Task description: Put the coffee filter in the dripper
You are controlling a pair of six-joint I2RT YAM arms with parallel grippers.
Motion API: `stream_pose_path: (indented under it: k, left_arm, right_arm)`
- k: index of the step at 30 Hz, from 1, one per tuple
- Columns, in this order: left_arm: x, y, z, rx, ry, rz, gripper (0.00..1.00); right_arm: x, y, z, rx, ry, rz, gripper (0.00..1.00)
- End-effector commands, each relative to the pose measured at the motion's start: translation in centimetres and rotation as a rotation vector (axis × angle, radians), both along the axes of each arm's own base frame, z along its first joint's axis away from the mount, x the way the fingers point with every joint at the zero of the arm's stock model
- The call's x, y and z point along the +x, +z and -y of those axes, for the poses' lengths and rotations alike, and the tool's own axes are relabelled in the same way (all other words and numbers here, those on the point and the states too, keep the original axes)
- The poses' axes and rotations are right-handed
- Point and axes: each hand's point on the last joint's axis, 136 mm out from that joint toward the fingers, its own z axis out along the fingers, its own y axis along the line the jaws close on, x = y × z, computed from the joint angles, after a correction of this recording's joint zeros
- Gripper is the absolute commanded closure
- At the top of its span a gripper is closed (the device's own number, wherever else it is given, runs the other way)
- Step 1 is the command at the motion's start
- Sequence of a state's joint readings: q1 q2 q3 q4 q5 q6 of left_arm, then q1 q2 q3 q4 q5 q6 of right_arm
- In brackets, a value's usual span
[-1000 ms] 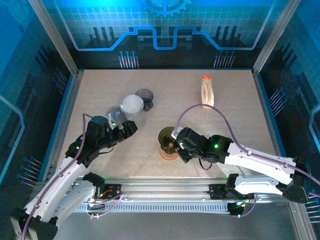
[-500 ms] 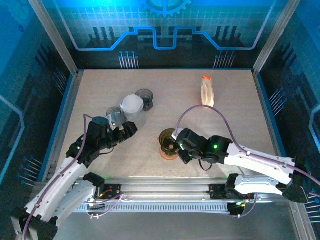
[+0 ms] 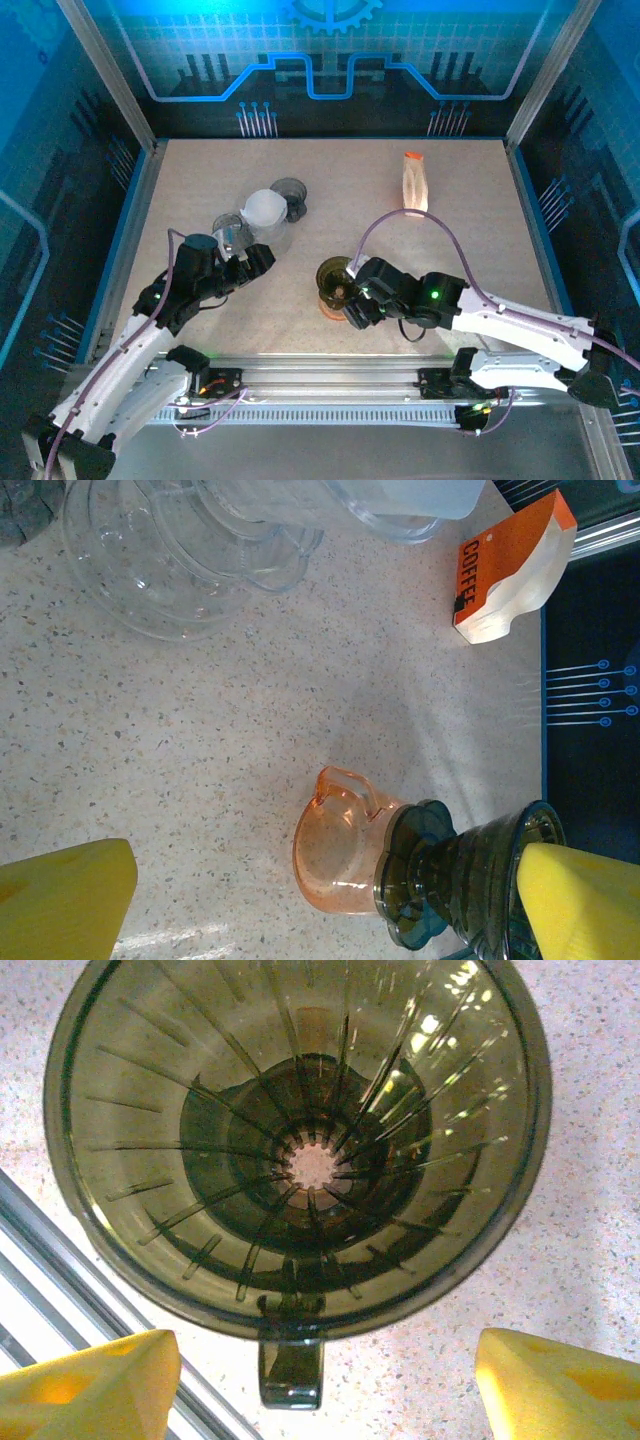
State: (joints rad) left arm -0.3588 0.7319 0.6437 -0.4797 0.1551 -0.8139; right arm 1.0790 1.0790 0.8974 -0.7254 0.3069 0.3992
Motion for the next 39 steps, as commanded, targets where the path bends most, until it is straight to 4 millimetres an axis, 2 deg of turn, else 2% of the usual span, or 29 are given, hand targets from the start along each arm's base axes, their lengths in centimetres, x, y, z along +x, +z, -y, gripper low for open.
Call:
stream_pose_path:
  k: [1, 8, 14, 18, 22, 24, 27, 31, 34, 39]
  left_arm:
    - [0.0, 0.2, 0.3, -0.028, -0.008, 0.008, 0.01]
    - [0.2, 0.2, 0.7, -0.044, -0.022, 0.012, 0.02]
    - [0.1, -1.6, 2.0, -0.066, -0.055, -0.043, 0.19]
    - [0.0, -2.6, 3.7, -0.048, -0.096, -0.057, 0.21]
    - [0.0, -3.2, 5.0, -0.021, -0.128, -0.068, 0.20]
    - [-0.1, -3.5, 5.1, -0.020, -0.131, -0.076, 0.19]
    - [-0.1, -3.4, 4.9, -0.003, -0.135, -0.069, 0.14]
    - [-0.3, -3.2, 4.7, 0.022, -0.147, -0.058, 0.12]
    - [-0.6, -3.5, 4.4, 0.035, -0.149, -0.063, 0.11]
    - [-0.6, -3.9, 4.3, 0.047, -0.153, -0.073, 0.11]
  right_arm:
    - [0.3, 1.3, 0.4, 0.020, -0.019, 0.037, 0.20]
    - [1.2, 4.2, 1.3, 0.068, -0.065, 0.128, 0.17]
    - [3.1, 7.5, 2.3, 0.142, -0.138, 0.218, 0.20]
    - [5.6, 9.5, 3.4, 0.207, -0.216, 0.233, 0.23]
    - [10.1, 10.4, 5.5, 0.291, -0.353, 0.200, 0.29]
    - [12.9, 10.2, 6.9, 0.319, -0.435, 0.153, 0.33]
    - [17.3, 9.1, 9.5, 0.301, -0.563, 0.109, 0.46]
    - [22.3, 6.9, 13.2, 0.235, -0.700, 0.083, 0.54]
    - [25.3, 4.8, 15.6, 0.196, -0.781, 0.052, 0.62]
    - [28.6, 2.5, 16.8, 0.083, -0.811, 0.036, 0.63]
